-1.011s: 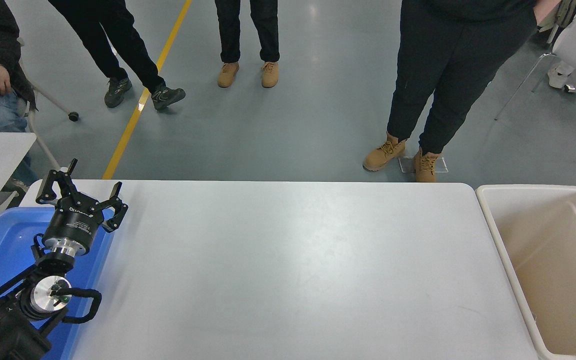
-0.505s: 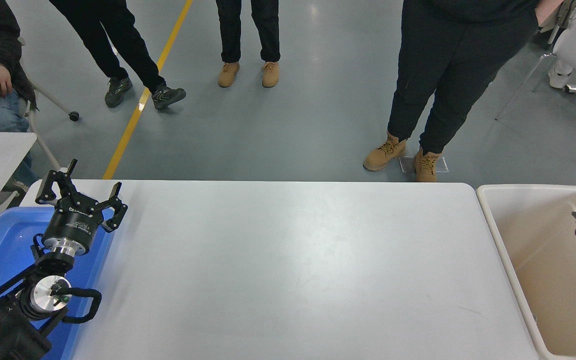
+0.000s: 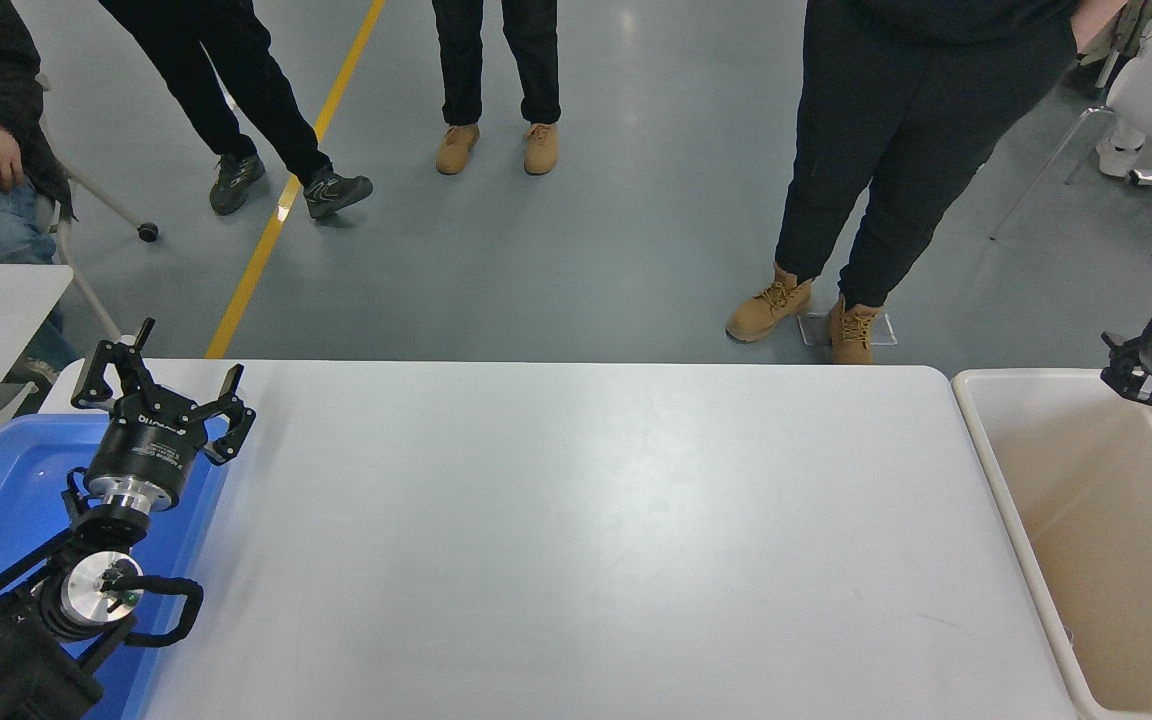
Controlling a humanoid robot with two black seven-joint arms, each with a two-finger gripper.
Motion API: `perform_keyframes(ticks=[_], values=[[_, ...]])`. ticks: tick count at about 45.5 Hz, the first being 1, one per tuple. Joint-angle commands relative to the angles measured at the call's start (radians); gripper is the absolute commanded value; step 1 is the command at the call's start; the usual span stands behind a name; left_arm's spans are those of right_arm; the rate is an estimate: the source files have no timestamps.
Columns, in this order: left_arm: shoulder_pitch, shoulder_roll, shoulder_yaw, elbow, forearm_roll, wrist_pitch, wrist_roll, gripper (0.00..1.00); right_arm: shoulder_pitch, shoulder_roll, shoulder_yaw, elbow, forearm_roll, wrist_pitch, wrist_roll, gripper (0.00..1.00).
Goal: Clean the table surface
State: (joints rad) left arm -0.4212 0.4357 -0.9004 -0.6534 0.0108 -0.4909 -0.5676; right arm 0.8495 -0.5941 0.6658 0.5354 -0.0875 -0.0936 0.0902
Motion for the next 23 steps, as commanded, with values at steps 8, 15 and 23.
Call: perform_keyframes(ticks=[8,15,23], values=[[-0.001,0.000,0.000,0.000,0.000,0.000,0.000,0.99,-0.012,0.014,0.054,0.116,0.000,0.002,0.163,0.98],[-0.001,0.000,0.000,0.000,0.000,0.000,0.000,0.99,-0.041,0.040,0.115,0.178,0.000,-0.002,0.210,0.98],[-0.001,0.000,0.000,0.000,0.000,0.000,0.000,0.99,-0.076,0.095,0.153,0.186,-0.001,-0.003,0.252,0.98]])
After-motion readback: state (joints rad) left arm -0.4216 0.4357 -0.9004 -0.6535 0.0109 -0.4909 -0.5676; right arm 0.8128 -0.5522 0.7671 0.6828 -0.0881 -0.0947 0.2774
